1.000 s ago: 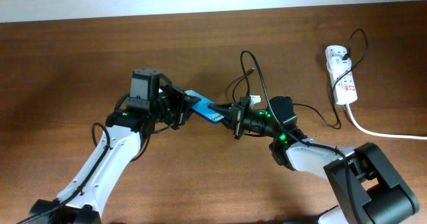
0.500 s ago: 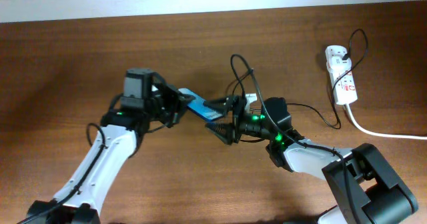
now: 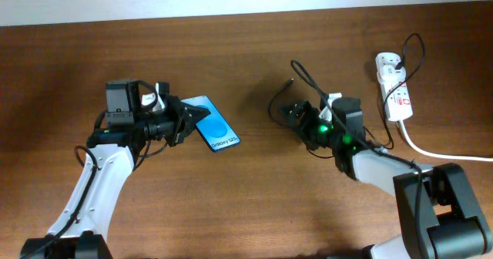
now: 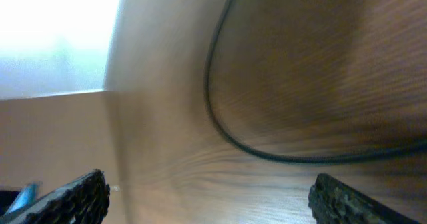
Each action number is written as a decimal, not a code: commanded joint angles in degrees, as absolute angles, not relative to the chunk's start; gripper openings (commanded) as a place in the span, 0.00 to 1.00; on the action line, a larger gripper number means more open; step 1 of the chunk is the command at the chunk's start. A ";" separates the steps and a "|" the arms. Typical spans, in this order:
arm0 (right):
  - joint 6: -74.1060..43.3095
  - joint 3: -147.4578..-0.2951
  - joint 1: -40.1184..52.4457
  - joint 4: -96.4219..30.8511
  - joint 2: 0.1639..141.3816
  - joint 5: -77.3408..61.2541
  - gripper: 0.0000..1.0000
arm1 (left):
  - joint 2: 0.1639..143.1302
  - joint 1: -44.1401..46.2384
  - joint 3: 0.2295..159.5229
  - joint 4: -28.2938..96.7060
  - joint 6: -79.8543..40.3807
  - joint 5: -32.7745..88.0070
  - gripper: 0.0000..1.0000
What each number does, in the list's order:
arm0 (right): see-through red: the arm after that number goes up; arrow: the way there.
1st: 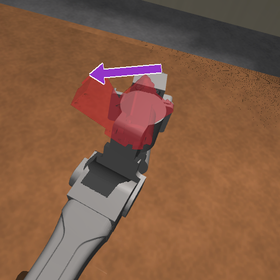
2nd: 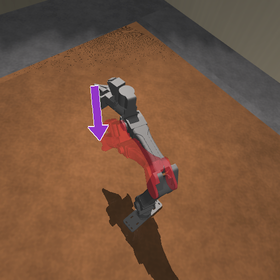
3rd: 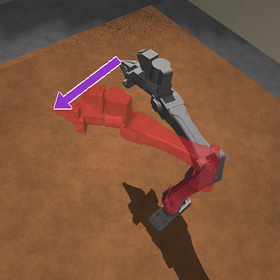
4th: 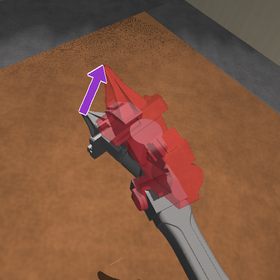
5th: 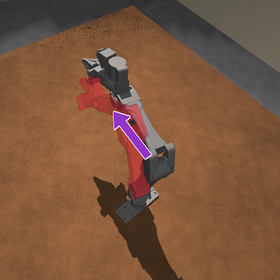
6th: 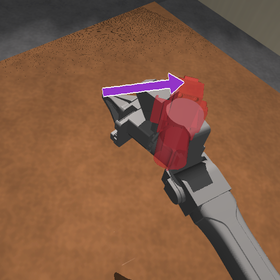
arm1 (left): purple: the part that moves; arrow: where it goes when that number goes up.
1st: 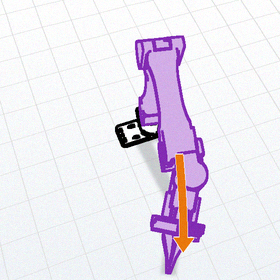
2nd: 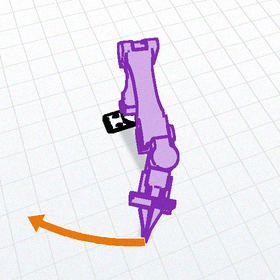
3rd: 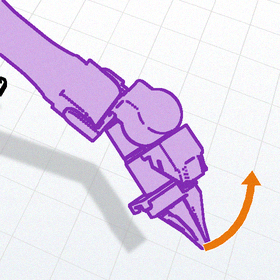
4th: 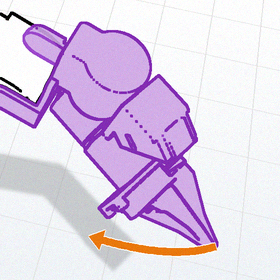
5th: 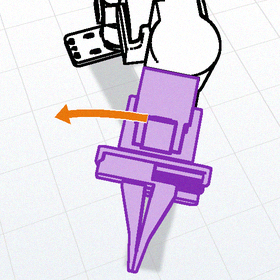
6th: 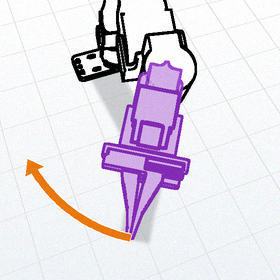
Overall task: Plug charger to phone and switch on socket
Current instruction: 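Grasp the black cable's USB-C end with the right gripper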
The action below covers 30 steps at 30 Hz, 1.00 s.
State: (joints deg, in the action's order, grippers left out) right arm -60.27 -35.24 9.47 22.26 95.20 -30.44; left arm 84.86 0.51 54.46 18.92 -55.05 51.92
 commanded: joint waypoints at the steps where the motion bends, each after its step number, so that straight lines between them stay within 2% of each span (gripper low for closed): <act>1: -53.08 -43.42 8.23 9.54 94.87 -27.09 0.98 | 87.11 0.47 54.81 14.76 -53.21 54.37 0.00; 3: -48.56 -48.29 7.57 3.57 94.87 -26.26 0.98 | 90.00 0.47 54.81 13.15 -54.30 55.68 0.00; 6: -48.01 -50.17 7.44 6.46 94.89 -24.34 0.98 | 96.20 0.47 54.81 4.95 -57.21 62.00 0.00; 8: -48.05 -50.17 7.97 6.46 95.66 -15.97 0.99 | 99.37 0.47 54.81 -0.05 -60.42 63.33 0.00; 10: -49.01 -50.17 8.36 8.49 97.56 -16.08 0.98 | 101.16 0.47 54.81 -2.85 -61.76 63.88 0.00; 14: -59.81 -50.17 8.69 16.80 104.88 -19.27 0.88 | 101.45 0.47 54.81 -4.49 -62.13 63.86 0.00; 23: -73.08 -50.63 10.70 24.93 114.85 -22.39 0.79 | 101.45 0.47 54.81 -4.47 -62.11 63.86 0.00; 26: -74.26 -53.54 11.81 24.91 118.08 -21.93 0.73 | 101.45 0.47 54.81 -4.45 -62.11 63.86 0.00; 29: -74.32 -57.19 11.66 24.25 121.99 -21.21 0.48 | 101.45 0.47 54.81 -4.25 -62.11 63.86 0.00; 30: -74.46 -57.19 11.55 23.77 122.02 -20.38 0.47 | 101.45 0.47 54.81 -4.25 -62.11 63.86 0.00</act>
